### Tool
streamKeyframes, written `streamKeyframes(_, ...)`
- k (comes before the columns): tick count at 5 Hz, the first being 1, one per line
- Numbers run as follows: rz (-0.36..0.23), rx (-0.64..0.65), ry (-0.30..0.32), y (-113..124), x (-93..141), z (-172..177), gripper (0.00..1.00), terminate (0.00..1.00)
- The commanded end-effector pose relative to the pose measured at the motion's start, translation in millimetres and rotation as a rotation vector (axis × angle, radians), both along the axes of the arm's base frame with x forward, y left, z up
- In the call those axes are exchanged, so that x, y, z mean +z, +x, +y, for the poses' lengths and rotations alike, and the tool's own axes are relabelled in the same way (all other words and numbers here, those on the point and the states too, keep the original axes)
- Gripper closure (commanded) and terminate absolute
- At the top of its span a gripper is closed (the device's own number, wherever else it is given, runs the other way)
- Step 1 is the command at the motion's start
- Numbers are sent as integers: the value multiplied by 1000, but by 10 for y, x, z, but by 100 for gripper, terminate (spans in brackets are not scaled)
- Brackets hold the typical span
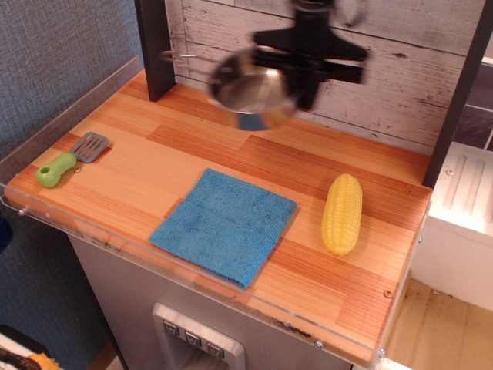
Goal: Move the pan so its above the blue cloth.
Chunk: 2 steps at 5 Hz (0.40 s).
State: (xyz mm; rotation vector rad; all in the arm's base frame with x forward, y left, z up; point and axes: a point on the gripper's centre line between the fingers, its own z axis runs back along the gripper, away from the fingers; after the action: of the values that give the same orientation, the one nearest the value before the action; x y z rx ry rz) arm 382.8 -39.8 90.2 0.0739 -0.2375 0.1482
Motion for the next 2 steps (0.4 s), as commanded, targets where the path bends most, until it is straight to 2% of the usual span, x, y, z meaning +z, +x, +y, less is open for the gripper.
streamKeyframes(1, -23, 75, 29, 15, -70, -278, 100, 0)
streamKeyframes(2, 3, 137, 32, -75, -201, -150, 100, 0)
